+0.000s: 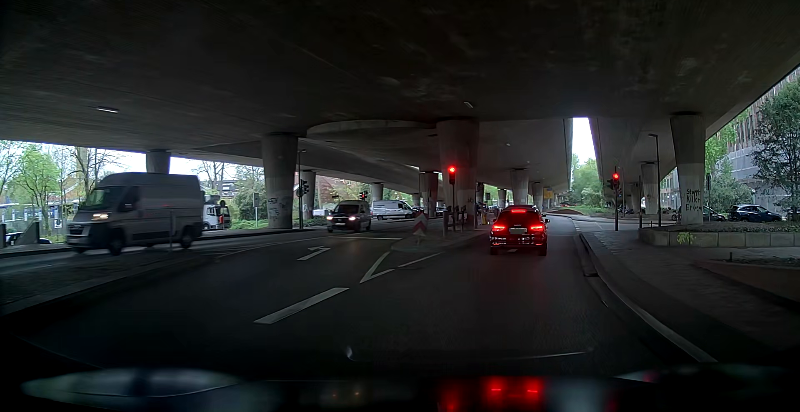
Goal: Follow the waypoints while adhering to traffic rules and regulations
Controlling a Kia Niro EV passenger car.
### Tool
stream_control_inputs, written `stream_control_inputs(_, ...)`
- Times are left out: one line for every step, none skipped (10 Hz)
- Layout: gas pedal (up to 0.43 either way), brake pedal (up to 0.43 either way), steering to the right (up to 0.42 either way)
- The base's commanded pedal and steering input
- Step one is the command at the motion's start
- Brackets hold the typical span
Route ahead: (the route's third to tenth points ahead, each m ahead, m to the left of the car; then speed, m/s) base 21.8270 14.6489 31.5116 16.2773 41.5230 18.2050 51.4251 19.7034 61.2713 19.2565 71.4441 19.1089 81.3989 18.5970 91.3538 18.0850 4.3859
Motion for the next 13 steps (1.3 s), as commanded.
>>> stream_control_inputs(0.000,0.000,0.094)
stream_control_inputs(0.000,0.000,0.095)
stream_control_inputs(0.000,0.000,0.093)
stream_control_inputs(0.000,0.000,0.091)
stream_control_inputs(0.000,0.000,0.090)
stream_control_inputs(0.000,0.000,0.090)
stream_control_inputs(0.000,0.024,0.090)
stream_control_inputs(0.000,0.049,0.090)
stream_control_inputs(0.000,0.091,0.089)
stream_control_inputs(0.000,0.116,0.089)
stream_control_inputs(0.000,0.116,0.089)
stream_control_inputs(0.000,0.122,0.089)
stream_control_inputs(0.000,0.122,0.089)
